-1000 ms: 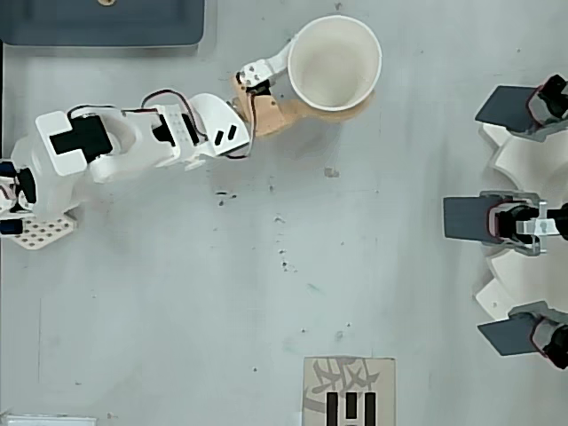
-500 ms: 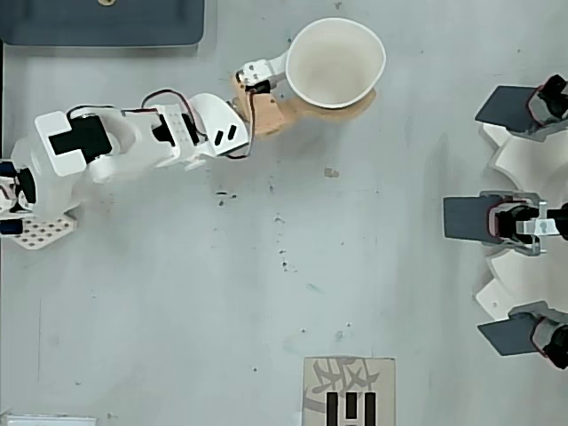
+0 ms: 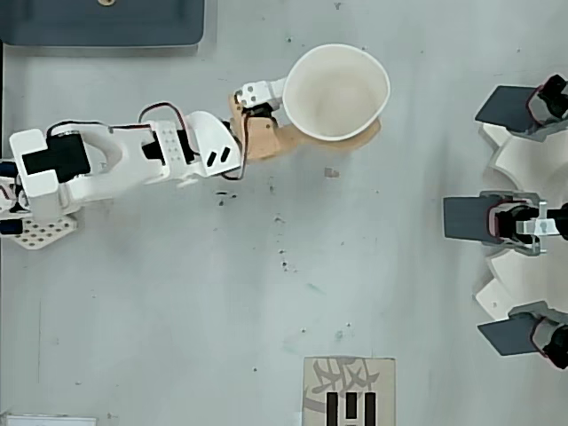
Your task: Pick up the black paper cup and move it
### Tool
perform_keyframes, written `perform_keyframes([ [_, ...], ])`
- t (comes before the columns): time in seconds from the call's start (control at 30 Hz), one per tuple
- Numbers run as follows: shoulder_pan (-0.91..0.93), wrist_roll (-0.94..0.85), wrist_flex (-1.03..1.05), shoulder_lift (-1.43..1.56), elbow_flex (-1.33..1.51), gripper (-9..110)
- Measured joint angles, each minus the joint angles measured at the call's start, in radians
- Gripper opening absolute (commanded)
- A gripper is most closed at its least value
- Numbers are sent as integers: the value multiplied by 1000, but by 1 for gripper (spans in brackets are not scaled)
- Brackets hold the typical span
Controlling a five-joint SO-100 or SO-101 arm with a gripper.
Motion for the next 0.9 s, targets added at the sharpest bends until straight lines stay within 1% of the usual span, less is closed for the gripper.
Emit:
perform_keyframes([
  [0.63, 57, 35, -17, 336, 373, 3],
  [0.9, 98, 37, -26, 445, 488, 3],
])
